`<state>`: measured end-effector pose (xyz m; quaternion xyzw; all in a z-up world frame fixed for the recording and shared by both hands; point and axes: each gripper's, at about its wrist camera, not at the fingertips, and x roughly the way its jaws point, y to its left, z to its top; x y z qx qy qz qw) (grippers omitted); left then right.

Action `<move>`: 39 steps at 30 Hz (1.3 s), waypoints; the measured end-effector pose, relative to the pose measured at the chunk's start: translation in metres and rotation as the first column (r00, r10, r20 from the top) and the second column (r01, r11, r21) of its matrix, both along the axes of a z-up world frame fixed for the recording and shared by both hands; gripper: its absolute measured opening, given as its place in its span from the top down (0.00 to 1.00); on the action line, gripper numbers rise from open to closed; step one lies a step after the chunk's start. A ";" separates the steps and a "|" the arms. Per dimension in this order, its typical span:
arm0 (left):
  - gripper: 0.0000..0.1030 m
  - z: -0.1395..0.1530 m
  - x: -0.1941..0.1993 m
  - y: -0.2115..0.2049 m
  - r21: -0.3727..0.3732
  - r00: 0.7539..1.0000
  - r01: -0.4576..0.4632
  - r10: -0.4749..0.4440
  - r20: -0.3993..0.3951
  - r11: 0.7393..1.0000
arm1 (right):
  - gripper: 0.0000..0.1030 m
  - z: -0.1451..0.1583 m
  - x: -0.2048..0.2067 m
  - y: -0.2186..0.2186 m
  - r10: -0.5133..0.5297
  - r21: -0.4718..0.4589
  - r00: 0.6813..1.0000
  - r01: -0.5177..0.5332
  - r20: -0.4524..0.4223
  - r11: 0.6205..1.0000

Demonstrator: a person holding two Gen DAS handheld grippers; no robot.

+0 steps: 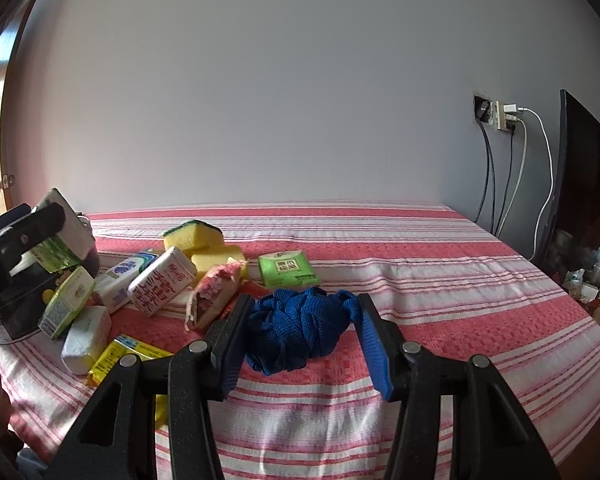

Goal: Organize objects
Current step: 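Carry the green pack with the left gripper and the blue cloth with the right gripper over the metal tin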

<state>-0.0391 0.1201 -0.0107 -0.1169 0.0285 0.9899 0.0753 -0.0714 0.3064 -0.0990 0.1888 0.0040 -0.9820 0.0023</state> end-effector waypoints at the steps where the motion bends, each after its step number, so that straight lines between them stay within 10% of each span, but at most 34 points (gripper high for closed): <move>1: 0.27 0.001 0.002 -0.001 -0.002 1.000 -0.004 0.004 -0.004 1.000 | 0.48 0.002 0.000 -0.003 0.006 0.008 1.000 -0.006 -0.006 1.000; 39: 0.27 0.017 -0.021 -0.141 0.033 0.932 -0.345 0.338 0.134 0.938 | 0.48 0.080 -0.042 -0.139 0.410 0.029 0.912 -0.410 0.000 0.912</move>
